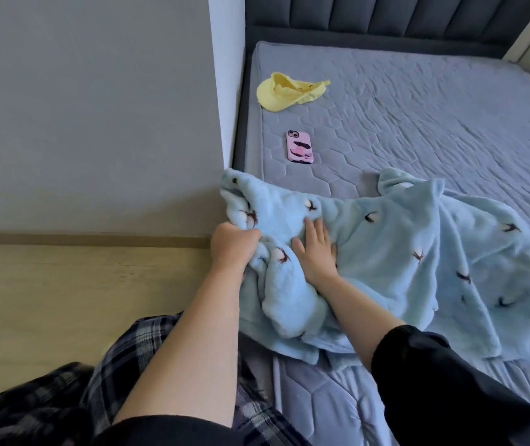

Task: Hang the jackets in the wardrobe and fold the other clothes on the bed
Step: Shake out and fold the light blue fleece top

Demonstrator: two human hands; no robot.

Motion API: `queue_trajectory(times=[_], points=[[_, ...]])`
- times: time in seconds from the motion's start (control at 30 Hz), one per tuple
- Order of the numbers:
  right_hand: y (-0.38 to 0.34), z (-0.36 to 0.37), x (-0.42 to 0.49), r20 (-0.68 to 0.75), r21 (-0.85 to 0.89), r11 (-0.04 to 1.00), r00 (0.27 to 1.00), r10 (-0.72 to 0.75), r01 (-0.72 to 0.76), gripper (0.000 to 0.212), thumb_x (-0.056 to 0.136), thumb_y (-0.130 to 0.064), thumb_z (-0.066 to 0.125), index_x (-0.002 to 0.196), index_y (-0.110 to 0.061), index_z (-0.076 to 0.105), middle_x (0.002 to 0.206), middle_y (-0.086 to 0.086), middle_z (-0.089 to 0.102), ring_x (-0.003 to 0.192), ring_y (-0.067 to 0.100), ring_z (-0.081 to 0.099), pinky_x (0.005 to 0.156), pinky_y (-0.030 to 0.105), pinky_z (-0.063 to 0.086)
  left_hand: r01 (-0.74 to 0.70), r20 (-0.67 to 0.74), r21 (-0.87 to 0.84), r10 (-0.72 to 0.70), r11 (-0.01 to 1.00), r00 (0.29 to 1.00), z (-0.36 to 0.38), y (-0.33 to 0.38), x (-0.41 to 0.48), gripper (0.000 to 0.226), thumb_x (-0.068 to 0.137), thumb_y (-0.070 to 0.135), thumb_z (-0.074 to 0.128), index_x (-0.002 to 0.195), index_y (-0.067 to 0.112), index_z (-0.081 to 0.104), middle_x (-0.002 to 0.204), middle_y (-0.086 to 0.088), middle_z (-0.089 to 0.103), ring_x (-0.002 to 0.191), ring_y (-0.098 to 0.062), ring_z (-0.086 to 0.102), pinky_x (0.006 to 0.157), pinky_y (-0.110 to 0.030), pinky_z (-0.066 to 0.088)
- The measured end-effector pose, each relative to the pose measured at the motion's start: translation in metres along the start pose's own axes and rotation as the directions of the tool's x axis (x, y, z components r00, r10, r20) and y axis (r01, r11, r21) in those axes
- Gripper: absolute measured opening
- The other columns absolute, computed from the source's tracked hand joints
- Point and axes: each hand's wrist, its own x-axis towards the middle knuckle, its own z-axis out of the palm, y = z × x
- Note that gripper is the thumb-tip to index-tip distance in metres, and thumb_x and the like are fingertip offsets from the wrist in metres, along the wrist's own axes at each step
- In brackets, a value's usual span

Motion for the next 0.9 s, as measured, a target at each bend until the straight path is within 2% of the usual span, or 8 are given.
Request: queue_trajectory(times=[0.13, 0.27, 0.43, 0.57, 0.67, 0.77, 0.83, 0.9], points=[[-0.052, 0.042, 0.004, 0.103, 0.092, 0.995, 0.994, -0.047, 0.037, 0.062, 0.099, -0.038, 0.033, 0.153, -0.023, 0.006, 0.16, 0.002, -0.008, 0.147, 0.015, -0.007, 0.116, 0.044, -0.003, -0.052, -0.14, 0.124, 0.069, 0.991, 0.988, -0.048, -0.01, 0.012, 0.019, 0.08, 0.027, 0.058, 0.07, 0.011, 0.056, 0.06, -0.002, 0.06, 0.054, -0.022, 0.06, 0.044, -0.024, 0.04], [-0.059, 0.058, 0.006, 0.154, 0.27, 0.963, 0.987, -0.052, 0.009, 0.064, 0.097, -0.029, 0.043, 0.152, -0.021, 0.012, 0.161, -0.001, 0.002, 0.147, 0.011, -0.001, 0.116, 0.034, 0.0, -0.057, -0.129, 0.213, 0.086, 0.975, 0.988, -0.062, -0.026, 0.011, 0.009, 0.076, 0.022, 0.058, 0.075, 0.013, 0.057, 0.068, -0.002, 0.063, 0.062, -0.021, 0.062, 0.05, -0.025, 0.042], [-0.029, 0.042, -0.005, 0.06, 0.725, 0.679, 0.992, 0.106, -0.117, 0.061, 0.092, -0.021, 0.048, 0.15, -0.022, 0.027, 0.154, -0.007, 0.029, 0.139, 0.01, 0.029, 0.115, 0.027, 0.021, -0.127, -0.085, 0.292, 0.158, 0.948, 0.984, -0.057, -0.018, 0.008, 0.008, 0.074, 0.022, 0.06, 0.071, 0.019, 0.053, 0.065, 0.002, 0.06, 0.058, -0.015, 0.058, 0.046, -0.023, 0.037], [-0.017, 0.028, -0.005, 0.141, 0.784, 0.573, 0.968, 0.21, -0.238, 0.052, 0.094, -0.014, 0.044, 0.145, -0.018, 0.037, 0.144, -0.001, 0.043, 0.126, 0.016, 0.045, 0.108, 0.031, 0.035, -0.262, 0.1, 0.289, 0.243, 0.921, 0.965, -0.026, -0.001, -0.015, 0.012, 0.076, 0.026, 0.059, 0.084, 0.023, 0.05, 0.066, 0.009, 0.057, 0.058, -0.007, 0.055, 0.044, -0.021, 0.034], [-0.018, 0.007, 0.0, 0.333, 0.813, 0.44, 0.925, 0.185, -0.381, 0.036, 0.097, -0.027, 0.046, 0.13, -0.016, 0.052, 0.128, 0.005, 0.053, 0.118, 0.022, 0.053, 0.1, 0.032, 0.041, -0.216, 0.122, 0.12, 0.202, 0.969, 0.972, -0.011, 0.007, -0.025, 0.02, 0.071, 0.03, 0.059, 0.09, 0.024, 0.053, 0.064, 0.009, 0.058, 0.049, -0.005, 0.054, 0.037, -0.017, 0.032], [0.0, -0.039, -0.003, 0.428, 0.848, 0.307, 0.9, 0.082, -0.432, 0.054, 0.101, -0.042, 0.03, 0.139, -0.006, 0.043, 0.138, 0.018, 0.049, 0.109, 0.027, 0.055, 0.09, 0.038, 0.045, -0.217, 0.195, -0.006, 0.214, 0.976, 0.957, 0.01, 0.023, -0.032, 0.022, 0.071, 0.034, 0.061, 0.09, 0.024, 0.055, 0.068, 0.005, 0.061, 0.052, -0.008, 0.058, 0.041, -0.018, 0.038], [0.019, -0.081, -0.006, 0.377, 0.866, 0.318, 0.922, 0.088, -0.385, 0.059, 0.101, -0.047, 0.025, 0.134, -0.004, 0.049, 0.129, 0.025, 0.056, 0.101, 0.027, 0.061, 0.083, 0.032, 0.048, -0.194, 0.369, -0.128, 0.228, 0.973, 0.901, 0.032, 0.037, -0.039, 0.039, 0.079, 0.029, 0.064, 0.117, 0.025, 0.056, 0.093, 0.002, 0.067, 0.083, -0.013, 0.065, 0.066, -0.027, 0.053], [0.035, -0.122, -0.014, 0.314, 0.873, 0.362, 0.944, 0.101, -0.329, 0.058, 0.102, -0.045, 0.023, 0.1, -0.015, 0.073, 0.093, 0.013, 0.073, 0.08, 0.019, 0.07, 0.065, 0.024, 0.054, 0.102, 0.721, -0.364, 0.211, 0.926, 0.66, 0.056, 0.047, -0.051, 0.044, 0.092, 0.021, 0.057, 0.134, 0.02, 0.047, 0.12, -0.006, 0.062, 0.108, -0.023, 0.06, 0.095, -0.039, 0.048]])
